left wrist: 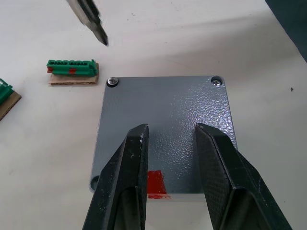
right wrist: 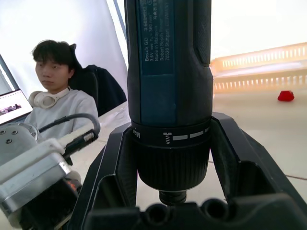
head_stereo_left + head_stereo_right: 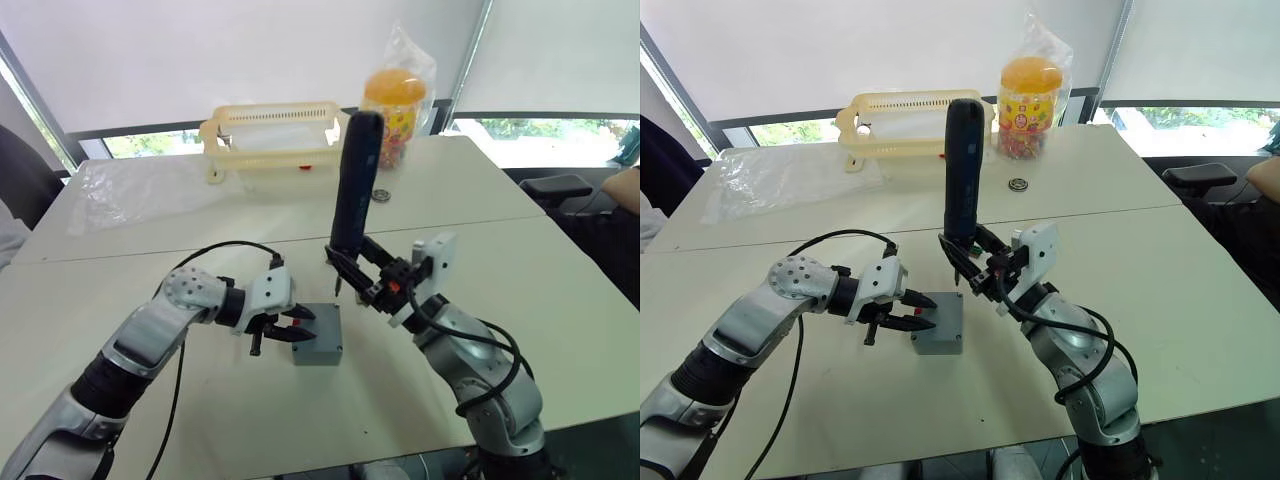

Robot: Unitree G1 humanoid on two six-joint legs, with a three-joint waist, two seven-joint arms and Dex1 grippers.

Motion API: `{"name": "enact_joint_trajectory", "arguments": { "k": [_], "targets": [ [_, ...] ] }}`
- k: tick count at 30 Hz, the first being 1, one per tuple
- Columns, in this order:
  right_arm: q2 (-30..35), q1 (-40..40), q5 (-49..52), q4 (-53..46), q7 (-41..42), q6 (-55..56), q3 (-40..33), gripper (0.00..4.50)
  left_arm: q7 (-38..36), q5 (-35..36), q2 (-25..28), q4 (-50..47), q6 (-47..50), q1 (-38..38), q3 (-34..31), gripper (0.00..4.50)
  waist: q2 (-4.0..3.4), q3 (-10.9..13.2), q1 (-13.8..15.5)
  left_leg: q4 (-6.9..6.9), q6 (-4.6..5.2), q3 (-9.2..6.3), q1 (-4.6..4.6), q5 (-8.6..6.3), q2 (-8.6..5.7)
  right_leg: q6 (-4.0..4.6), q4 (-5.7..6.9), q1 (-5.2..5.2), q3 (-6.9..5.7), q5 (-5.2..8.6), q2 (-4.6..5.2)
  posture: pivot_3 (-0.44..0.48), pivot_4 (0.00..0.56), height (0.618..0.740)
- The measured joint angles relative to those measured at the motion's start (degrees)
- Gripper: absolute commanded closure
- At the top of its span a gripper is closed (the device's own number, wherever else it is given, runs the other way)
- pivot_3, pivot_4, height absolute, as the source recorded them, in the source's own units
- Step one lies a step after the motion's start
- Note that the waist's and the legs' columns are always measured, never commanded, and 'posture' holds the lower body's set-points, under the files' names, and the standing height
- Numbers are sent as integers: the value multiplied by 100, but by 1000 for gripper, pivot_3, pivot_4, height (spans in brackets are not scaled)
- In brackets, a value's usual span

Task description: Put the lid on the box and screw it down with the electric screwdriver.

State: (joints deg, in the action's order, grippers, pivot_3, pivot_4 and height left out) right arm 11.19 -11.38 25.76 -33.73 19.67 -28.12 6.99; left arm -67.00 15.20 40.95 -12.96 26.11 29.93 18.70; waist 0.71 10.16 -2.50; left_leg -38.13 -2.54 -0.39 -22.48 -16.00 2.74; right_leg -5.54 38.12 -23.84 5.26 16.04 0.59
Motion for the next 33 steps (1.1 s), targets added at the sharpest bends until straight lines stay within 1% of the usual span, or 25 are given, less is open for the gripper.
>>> {"name": "enact_joint_trajectory", "arguments": {
  "k": [8, 15, 22, 33],
  "targets": [
    [-15, 56, -545, 609, 154, 622, 199, 2779, 40, 7, 0, -60, 133, -15, -22, 3002, 0, 0, -2, 0, 0, 0, 5, 0, 0, 0, 0, 4, 0, 0, 0, 0, 150, 740],
    [-119, 55, -734, 750, 117, 934, 199, 2779, 61, 34, -1, -81, 217, -15, -25, 3002, 0, 0, -2, 0, 0, 0, 5, 0, 0, 0, 0, 5, 0, 0, 0, 0, 150, 740],
    [-110, 184, -759, 874, 159, 987, 203, 2779, 61, 34, 0, -83, 220, -15, -27, 3002, 0, 0, -2, 0, 0, 0, 5, 0, 0, 0, 0, 6, 0, 0, 0, 0, 150, 740],
    [-114, 178, -825, 875, 135, 988, 199, 2779, 64, 35, -2, -84, 226, -16, -28, 3002, 0, 0, -2, 0, 0, -1, 6, 0, 0, 0, 0, 6, 0, 0, 0, 0, 150, 740]
  ]
}}
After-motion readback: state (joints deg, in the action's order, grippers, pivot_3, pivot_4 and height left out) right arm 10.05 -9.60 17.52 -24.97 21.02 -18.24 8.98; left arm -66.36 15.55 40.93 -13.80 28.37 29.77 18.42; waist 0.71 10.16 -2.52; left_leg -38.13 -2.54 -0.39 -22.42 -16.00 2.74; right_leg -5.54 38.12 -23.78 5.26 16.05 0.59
